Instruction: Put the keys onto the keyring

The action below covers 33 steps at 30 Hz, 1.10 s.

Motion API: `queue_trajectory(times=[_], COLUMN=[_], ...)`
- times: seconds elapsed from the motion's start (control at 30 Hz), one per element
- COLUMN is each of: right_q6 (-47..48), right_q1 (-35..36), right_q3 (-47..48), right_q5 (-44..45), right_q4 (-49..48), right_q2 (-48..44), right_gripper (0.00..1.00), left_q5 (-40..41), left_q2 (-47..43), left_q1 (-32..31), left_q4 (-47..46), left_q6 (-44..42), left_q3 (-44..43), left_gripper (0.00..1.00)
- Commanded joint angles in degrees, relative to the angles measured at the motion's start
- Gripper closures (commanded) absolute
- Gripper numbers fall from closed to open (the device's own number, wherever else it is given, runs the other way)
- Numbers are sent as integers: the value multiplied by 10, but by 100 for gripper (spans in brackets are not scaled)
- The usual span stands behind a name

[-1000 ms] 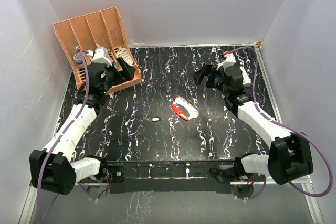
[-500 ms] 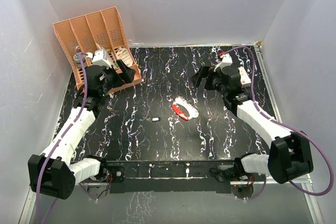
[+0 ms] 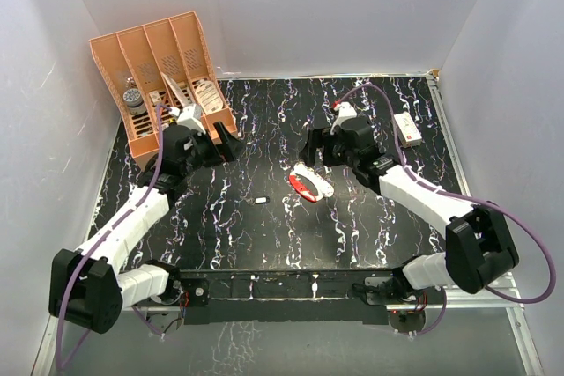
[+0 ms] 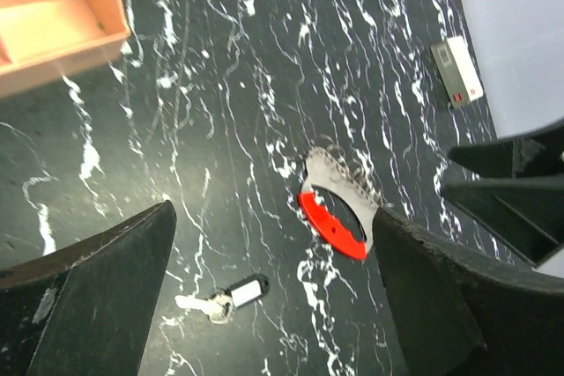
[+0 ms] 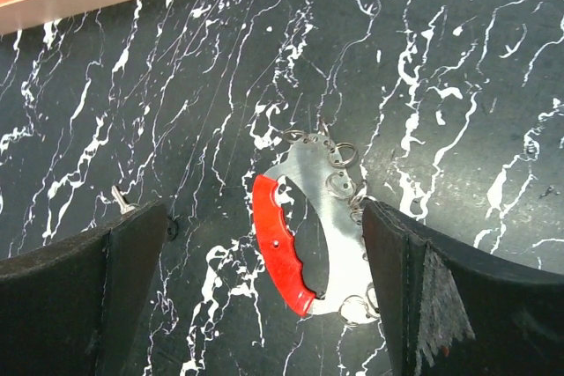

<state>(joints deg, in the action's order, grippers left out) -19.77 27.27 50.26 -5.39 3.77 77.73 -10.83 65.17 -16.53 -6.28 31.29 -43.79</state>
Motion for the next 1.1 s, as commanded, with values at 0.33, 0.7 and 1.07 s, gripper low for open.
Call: queue_trajectory(times=[0.33, 0.7, 1.07], right_q6=[11, 18, 16], right_q1=[42, 41, 41], right_q3=[48, 79, 83], right_q5=[33, 62, 60], right_q4=[-2, 14, 11], right_q2=[37, 43, 52], right_gripper=[21, 23, 23], left_q5=[6, 59, 119], left_q2=[-11, 12, 89], left_q1=[-50, -125, -167], left_q4=[-22, 23, 75], left_q6=[38, 64, 84], left_q3=[56, 75, 59], left_gripper=[30, 48, 59])
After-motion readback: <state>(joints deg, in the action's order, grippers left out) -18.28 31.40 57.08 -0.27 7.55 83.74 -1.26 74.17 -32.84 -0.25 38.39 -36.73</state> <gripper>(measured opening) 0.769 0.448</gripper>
